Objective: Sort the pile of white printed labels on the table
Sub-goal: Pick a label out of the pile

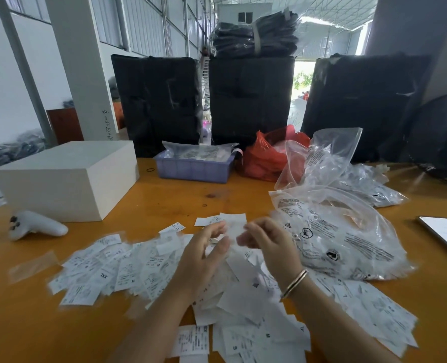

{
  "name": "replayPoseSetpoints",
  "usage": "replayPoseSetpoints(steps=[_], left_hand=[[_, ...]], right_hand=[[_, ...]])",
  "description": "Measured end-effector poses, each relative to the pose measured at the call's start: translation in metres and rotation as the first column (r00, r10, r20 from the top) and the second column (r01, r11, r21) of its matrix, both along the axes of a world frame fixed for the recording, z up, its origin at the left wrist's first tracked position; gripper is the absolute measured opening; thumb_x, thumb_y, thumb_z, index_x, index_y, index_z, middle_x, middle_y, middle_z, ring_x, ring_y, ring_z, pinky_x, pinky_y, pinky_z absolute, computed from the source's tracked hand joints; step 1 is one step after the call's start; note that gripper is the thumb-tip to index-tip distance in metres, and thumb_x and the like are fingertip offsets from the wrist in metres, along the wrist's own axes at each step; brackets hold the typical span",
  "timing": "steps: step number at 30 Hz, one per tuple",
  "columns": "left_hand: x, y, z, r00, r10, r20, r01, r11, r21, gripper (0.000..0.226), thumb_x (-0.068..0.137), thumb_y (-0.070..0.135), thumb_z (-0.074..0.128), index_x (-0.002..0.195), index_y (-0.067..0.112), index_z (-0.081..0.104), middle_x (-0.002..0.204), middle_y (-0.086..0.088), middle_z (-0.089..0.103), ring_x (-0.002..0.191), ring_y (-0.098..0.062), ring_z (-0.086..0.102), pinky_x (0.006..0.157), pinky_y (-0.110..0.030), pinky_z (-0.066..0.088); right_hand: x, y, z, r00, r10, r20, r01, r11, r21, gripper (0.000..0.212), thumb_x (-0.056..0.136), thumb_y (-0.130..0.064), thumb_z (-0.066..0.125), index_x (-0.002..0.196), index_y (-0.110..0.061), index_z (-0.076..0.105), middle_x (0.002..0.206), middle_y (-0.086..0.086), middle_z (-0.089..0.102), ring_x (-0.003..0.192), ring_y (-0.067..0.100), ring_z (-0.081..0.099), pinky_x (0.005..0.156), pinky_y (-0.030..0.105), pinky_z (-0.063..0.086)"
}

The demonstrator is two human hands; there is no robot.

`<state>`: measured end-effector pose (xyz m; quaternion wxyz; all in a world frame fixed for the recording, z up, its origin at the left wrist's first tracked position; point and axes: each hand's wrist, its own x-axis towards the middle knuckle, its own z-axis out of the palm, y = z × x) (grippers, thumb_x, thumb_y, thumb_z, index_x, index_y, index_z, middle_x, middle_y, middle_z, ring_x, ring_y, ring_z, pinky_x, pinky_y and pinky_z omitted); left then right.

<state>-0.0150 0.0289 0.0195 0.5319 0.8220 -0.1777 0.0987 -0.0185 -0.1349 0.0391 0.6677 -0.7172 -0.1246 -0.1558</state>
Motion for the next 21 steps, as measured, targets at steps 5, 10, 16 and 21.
replayPoseSetpoints(steps=[5,10,16,21], left_hand=[[0.004,-0.003,-0.002,0.988,0.126,0.089,-0.127,0.992,0.007,0.010,0.086,0.050,0.062,0.092,0.042,0.064,0.092,0.023,0.066,0.093,0.012,0.056,0.072,-0.007,0.044],[0.007,0.002,-0.003,0.963,0.256,0.084,-0.246,0.962,-0.120,0.007,0.088,0.031,0.065,0.082,0.035,0.068,0.083,0.028,0.067,0.082,0.007,0.060,0.066,-0.009,0.047],[0.009,0.003,-0.003,0.937,0.344,0.065,-0.330,0.930,-0.162,0.009,0.088,0.031,0.065,0.079,0.033,0.065,0.079,0.018,0.068,0.075,0.003,0.058,0.062,-0.022,0.050],[0.008,0.001,-0.004,0.946,0.316,0.074,-0.303,0.942,-0.144,0.008,0.087,0.029,0.067,0.079,0.031,0.066,0.078,0.021,0.067,0.081,0.008,0.058,0.068,-0.019,0.045]], right_hand=[[0.000,0.008,-0.013,1.000,0.006,-0.004,-0.006,0.992,-0.127,0.022,0.091,-0.007,0.058,0.079,-0.024,0.065,0.065,-0.015,0.068,0.064,-0.004,0.061,0.061,0.010,0.046],[0.003,-0.003,-0.017,0.967,-0.253,0.036,0.253,0.925,-0.285,0.018,0.094,-0.018,0.054,0.091,-0.031,0.066,0.076,-0.016,0.064,0.065,0.001,0.057,0.059,0.014,0.044],[0.006,-0.008,-0.026,0.981,-0.188,-0.044,0.049,0.465,-0.884,0.048,0.077,-0.064,0.058,0.113,-0.033,0.060,0.111,-0.012,0.050,0.108,0.010,0.040,0.096,0.034,0.028],[0.008,-0.007,-0.024,0.983,-0.166,-0.077,0.044,0.623,-0.781,0.017,0.082,-0.046,0.064,0.082,-0.033,0.053,0.094,-0.011,0.049,0.095,0.011,0.044,0.090,0.033,0.031]])
